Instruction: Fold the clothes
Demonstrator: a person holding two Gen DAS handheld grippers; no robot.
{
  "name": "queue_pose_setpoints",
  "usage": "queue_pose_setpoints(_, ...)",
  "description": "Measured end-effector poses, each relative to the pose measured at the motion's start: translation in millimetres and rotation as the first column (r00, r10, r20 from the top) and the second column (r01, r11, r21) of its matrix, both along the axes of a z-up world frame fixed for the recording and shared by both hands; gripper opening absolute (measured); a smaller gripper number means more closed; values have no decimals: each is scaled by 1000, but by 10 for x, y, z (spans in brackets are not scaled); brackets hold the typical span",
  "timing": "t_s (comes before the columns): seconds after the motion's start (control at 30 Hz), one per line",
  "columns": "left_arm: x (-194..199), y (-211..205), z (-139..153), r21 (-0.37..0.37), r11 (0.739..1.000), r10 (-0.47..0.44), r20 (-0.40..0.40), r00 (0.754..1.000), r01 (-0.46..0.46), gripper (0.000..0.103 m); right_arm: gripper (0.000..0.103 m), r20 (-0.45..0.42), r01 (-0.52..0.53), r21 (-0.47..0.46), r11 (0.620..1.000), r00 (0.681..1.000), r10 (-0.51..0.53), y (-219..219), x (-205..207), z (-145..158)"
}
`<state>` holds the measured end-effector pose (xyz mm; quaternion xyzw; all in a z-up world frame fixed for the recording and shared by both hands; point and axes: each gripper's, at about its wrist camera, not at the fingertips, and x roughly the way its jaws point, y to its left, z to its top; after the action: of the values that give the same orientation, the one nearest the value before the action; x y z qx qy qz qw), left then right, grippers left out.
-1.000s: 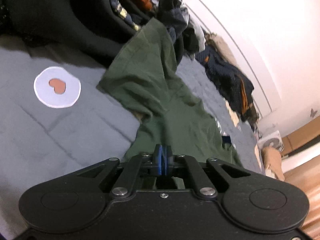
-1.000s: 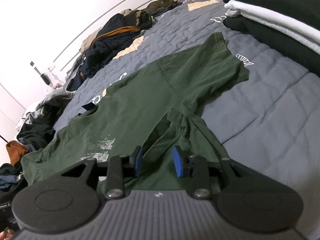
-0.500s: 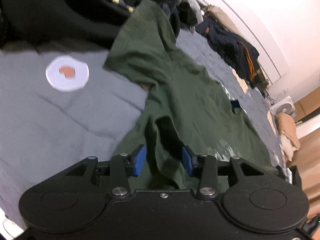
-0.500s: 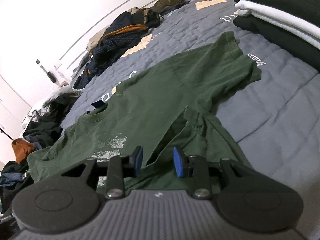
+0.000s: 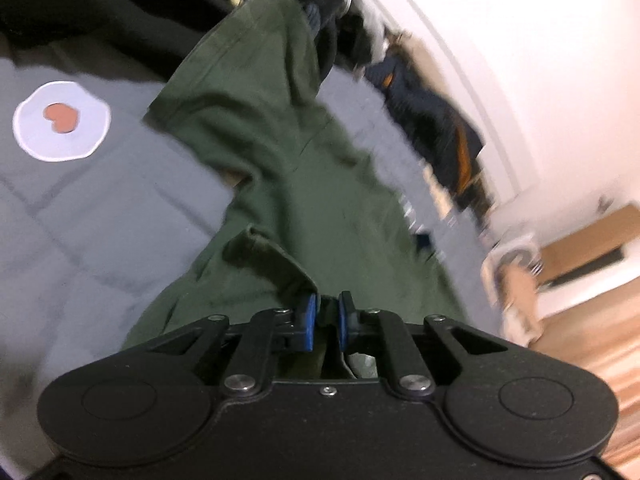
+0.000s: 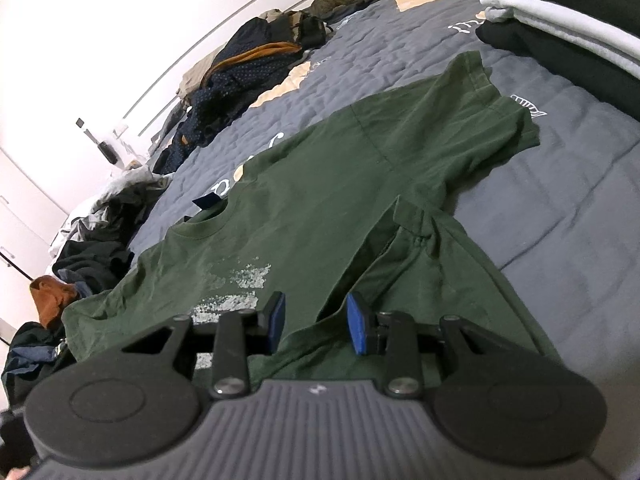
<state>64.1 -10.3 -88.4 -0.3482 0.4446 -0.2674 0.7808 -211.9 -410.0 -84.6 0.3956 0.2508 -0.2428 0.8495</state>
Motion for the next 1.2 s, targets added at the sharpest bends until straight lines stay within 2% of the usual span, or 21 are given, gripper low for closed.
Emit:
queue_pose_setpoints(0.03, 9, 2, -7, -30, 999, 15, -1, 1000, -15, 12, 33, -1, 3, 0, 1000, 1000, -3, -6, -2, -3)
queue_pose_setpoints(0.07, 17, -15, -7, -27, 999, 25, -1, 1000, -25, 12, 33, -2, 8, 1, 1000, 1000, -8, -19, -7, -6)
queue_pose_setpoints(0.2, 58, -89, 36, 94, 995, 34, 1, 999, -34, 13, 33, -14, 31, -16, 999, 999, -31, -64, -33, -13)
queue_pose_setpoints(0.3, 17, -49, 142, 163, 986, 36, 59, 998, -45, 22, 33, -46, 45, -73, 996, 998, -49, -111, -66, 23)
queue_pose_setpoints(0.33, 6, -23, 194, 180, 982, 35, 81, 996, -49, 28, 33, -59, 49, -98, 994, 997, -55, -129, -78, 42)
queue_pose_setpoints(0.4, -39, 53, 304, 223, 973, 22, 143, 989, -54, 37, 33, -87, 52, -167, 985, 994, -67, -172, -105, 99)
queue_pose_setpoints(0.43, -62, 92, 360, 245, 968, 14, 175, 985, -58, 38, 33, -102, 45, -202, 978, 993, -67, -193, -116, 126)
queue_pose_setpoints(0.57, -147, 71, 500, 404, 914, -88, 284, 955, -36, 38, 33, -178, -50, -320, 946, 984, -9, -239, -115, 183)
queue_pose_setpoints(0.7, -200, -74, 425, 550, 834, -222, 290, 931, 27, 38, 40, -279, -192, -418, 888, 957, 75, -234, -41, 133)
queue_pose_setpoints(0.77, -237, -138, 364, 591, 804, -273, 285, 919, 55, 38, 40, -325, -238, -442, 865, 941, 93, -231, 10, 75)
queue_pose_setpoints(0.83, -251, -206, 302, 617, 782, -313, 269, 911, 86, 39, 41, -349, -272, -438, 857, 930, 117, -229, 59, 24)
queue_pose_setpoints(1.03, -235, -289, 167, 607, 779, -359, 231, 904, 154, 49, 42, -392, -362, -440, 822, 901, 186, -117, 218, -84)
queue_pose_setpoints(1.13, -218, -348, 110, 629, 762, -365, 215, 906, 157, 49, 41, -406, -390, -456, 800, 891, 203, -39, 262, -137)
queue_pose_setpoints(1.2, -222, -390, 87, 649, 746, -372, 220, 902, 150, 49, 28, -402, -375, -461, 804, 896, 188, -45, 281, -154)
